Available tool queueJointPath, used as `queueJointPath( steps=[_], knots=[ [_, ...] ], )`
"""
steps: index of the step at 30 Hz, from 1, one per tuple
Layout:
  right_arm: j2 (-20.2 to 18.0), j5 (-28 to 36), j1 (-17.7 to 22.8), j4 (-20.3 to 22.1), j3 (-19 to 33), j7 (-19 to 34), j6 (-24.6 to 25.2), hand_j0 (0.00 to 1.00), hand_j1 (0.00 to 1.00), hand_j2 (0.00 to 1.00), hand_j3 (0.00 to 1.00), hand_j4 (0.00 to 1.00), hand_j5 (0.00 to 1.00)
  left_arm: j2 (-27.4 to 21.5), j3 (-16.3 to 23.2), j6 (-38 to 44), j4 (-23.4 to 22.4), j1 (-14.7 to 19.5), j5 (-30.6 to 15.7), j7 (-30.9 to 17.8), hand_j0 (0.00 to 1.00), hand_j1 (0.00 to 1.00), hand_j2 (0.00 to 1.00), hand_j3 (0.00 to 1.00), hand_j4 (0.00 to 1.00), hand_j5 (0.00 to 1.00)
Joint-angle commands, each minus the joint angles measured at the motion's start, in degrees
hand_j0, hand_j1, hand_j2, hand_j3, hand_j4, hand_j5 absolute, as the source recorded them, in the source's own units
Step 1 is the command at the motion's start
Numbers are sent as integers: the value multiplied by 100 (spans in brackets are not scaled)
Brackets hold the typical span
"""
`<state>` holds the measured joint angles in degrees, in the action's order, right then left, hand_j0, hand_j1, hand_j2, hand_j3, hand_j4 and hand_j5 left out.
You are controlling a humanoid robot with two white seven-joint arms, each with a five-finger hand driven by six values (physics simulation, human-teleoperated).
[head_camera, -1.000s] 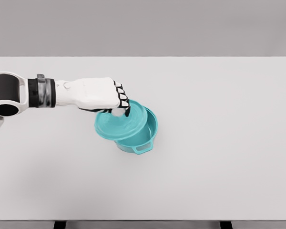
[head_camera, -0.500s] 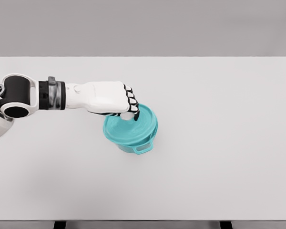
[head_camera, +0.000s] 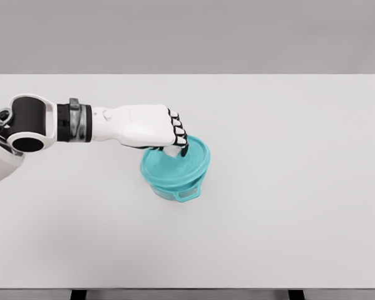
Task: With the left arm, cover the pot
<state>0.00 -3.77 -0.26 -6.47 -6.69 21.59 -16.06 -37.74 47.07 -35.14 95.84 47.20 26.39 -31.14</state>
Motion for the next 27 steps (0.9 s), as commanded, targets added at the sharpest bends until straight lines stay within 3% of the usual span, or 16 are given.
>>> queueJointPath(
  steps=[1, 27],
  knots=[
    [0, -1, 0, 5, 1, 3, -3, 100, 100, 100, 100, 100, 100, 3, -5, 14, -4, 0, -28, 2, 53, 53, 53, 53, 53, 53],
    [0, 0, 0, 5, 1, 3, -3, 100, 100, 100, 100, 100, 100, 117, 189, 14, -294, 158, 464, -24, 55, 55, 55, 55, 55, 55]
  ],
)
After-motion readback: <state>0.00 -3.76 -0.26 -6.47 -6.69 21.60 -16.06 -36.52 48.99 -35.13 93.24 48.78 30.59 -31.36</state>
